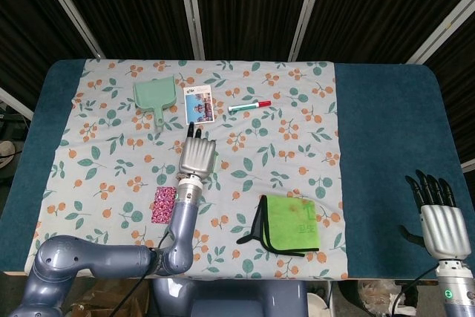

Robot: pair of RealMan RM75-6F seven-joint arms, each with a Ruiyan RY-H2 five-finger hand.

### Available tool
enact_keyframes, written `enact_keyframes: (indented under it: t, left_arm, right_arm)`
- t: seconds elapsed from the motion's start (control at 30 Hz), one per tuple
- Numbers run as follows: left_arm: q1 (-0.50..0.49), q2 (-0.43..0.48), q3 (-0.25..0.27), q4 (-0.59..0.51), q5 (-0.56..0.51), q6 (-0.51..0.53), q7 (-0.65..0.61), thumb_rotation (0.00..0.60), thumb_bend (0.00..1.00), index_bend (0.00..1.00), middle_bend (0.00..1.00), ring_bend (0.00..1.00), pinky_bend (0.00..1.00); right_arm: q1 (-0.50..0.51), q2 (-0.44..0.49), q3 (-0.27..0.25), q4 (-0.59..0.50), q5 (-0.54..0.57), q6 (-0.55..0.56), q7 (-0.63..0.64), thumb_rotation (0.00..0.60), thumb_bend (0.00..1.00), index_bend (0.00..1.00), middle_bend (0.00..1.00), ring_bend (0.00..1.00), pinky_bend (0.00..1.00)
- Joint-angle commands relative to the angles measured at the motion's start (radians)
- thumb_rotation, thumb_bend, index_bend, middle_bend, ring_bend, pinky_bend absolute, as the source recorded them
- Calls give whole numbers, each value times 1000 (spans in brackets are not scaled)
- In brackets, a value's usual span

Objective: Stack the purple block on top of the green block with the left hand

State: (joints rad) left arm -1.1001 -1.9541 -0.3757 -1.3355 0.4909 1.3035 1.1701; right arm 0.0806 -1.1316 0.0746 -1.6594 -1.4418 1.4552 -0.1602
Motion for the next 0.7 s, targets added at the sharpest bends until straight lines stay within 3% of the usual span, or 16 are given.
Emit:
enact_keyframes:
  t: [0.03, 0.7]
  left_arm:
    - [1, -2, 2, 2, 0, 0, 2, 600, 467, 591, 479, 173, 57]
    - [8, -14, 11, 31, 8, -12, 5, 600, 467, 591, 479, 173, 57]
  right_arm:
    - [1, 0, 0, 0, 0, -1, 0, 600, 168, 101, 46, 7, 36]
    - [1, 0, 0, -2, 2, -1, -5, 600, 167, 101, 46, 8, 36]
